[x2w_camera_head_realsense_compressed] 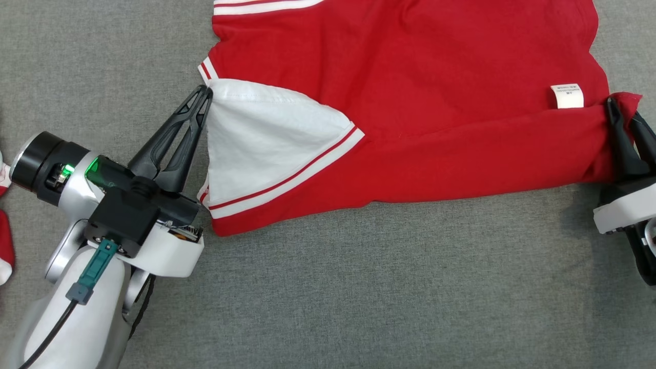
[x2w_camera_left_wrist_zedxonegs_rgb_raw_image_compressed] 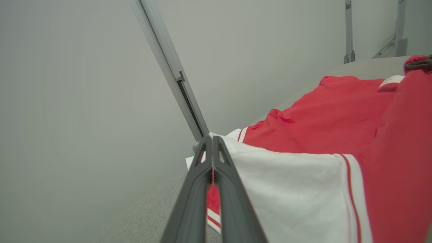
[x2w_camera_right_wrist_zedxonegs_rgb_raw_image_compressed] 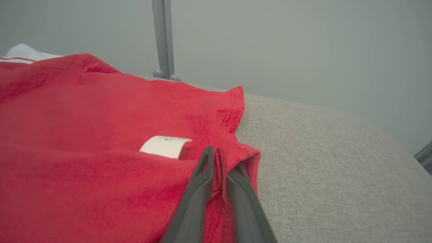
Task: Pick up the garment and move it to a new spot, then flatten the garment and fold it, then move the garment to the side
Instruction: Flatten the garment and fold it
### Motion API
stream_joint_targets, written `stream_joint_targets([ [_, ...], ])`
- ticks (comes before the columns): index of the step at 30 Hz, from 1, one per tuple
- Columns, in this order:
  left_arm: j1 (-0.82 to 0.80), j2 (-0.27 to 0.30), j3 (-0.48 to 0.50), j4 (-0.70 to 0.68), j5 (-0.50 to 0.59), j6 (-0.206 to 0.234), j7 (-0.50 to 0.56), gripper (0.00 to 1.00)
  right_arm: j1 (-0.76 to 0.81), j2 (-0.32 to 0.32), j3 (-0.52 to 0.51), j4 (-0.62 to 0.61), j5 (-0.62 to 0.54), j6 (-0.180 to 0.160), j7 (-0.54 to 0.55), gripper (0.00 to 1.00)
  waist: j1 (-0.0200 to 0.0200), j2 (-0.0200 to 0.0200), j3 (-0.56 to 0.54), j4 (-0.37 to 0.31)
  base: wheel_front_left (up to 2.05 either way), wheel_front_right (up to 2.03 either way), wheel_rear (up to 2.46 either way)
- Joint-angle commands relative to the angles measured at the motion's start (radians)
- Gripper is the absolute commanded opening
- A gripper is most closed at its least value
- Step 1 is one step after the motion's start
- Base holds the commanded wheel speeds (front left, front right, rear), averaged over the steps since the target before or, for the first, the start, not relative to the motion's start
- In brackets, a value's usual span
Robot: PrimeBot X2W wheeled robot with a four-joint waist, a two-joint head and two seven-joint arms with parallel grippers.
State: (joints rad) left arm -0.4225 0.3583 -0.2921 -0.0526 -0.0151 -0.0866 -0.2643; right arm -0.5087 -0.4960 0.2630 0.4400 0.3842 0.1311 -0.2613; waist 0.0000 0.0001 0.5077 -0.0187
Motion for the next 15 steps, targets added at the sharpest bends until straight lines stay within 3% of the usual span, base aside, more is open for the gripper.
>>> stream_joint_targets([
  [1, -0.021, -0.01, 0.002, 0.016, -0.006, 0.007, 0.0, 0.0, -0.011, 0.009, -0.002, 0.009, -0.005, -0.001, -0.006, 0.36, 0.0, -0.0001, -0.001, 0.001, 0.0, 0.0, 0.0],
  [3, -0.033, -0.023, 0.01, 0.025, -0.019, 0.009, 0.0, 0.0, -0.014, 0.017, 0.005, 0.018, -0.01, -0.001, -0.006, 0.49, 0.0, -0.0001, -0.003, 0.003, 0.0, 0.0, 0.0],
  [4, -0.035, -0.03, 0.014, 0.029, -0.028, 0.007, 0.0, 0.0, -0.014, 0.02, 0.007, 0.018, -0.012, -0.001, -0.006, 0.84, 0.0, -0.0001, -0.006, 0.003, 0.0, 0.0, 0.0],
  [5, -0.031, -0.038, 0.017, 0.039, -0.036, 0.005, 0.0, 0.08, -0.012, 0.023, 0.006, 0.014, -0.014, -0.001, -0.006, 1.0, 0.0, -0.0001, -0.01, 0.003, 0.0, 0.0, 0.0],
  [6, -0.023, -0.043, 0.019, 0.048, -0.042, 0.003, 0.0, 0.32, -0.007, 0.024, 0.001, 0.009, -0.015, -0.001, -0.006, 1.0, 0.0, -0.0001, -0.015, 0.003, 0.0, 0.0, 0.0],
  [7, -0.015, -0.049, 0.022, 0.053, -0.049, 0.002, 0.0, 0.48, 0.002, 0.024, -0.004, 0.005, -0.017, -0.001, -0.006, 1.0, 0.0, -0.0001, -0.021, 0.003, 0.0, 0.0, 0.0],
  [8, -0.003, -0.054, 0.028, 0.061, -0.059, -0.001, 0.0, 0.91, 0.015, 0.025, -0.008, 0.0, -0.021, -0.001, -0.006, 1.0, 0.0, -0.0001, -0.027, 0.002, 0.0, 0.0, 0.0],
  [9, 0.008, -0.058, 0.034, 0.063, -0.063, -0.002, 0.0, 1.0, 0.027, 0.025, -0.009, -0.008, -0.022, -0.001, -0.006, 1.0, 0.0, -0.0001, -0.035, 0.001, 0.0, 0.0, 0.0],
  [15, 0.109, -0.082, 0.084, 0.057, -0.086, 0.029, 0.0, 1.0, 0.092, 0.016, -0.039, -0.052, -0.029, -0.001, -0.005, 1.0, 0.0, -0.0001, -0.082, -0.01, 0.0, 0.0, 0.0],
])
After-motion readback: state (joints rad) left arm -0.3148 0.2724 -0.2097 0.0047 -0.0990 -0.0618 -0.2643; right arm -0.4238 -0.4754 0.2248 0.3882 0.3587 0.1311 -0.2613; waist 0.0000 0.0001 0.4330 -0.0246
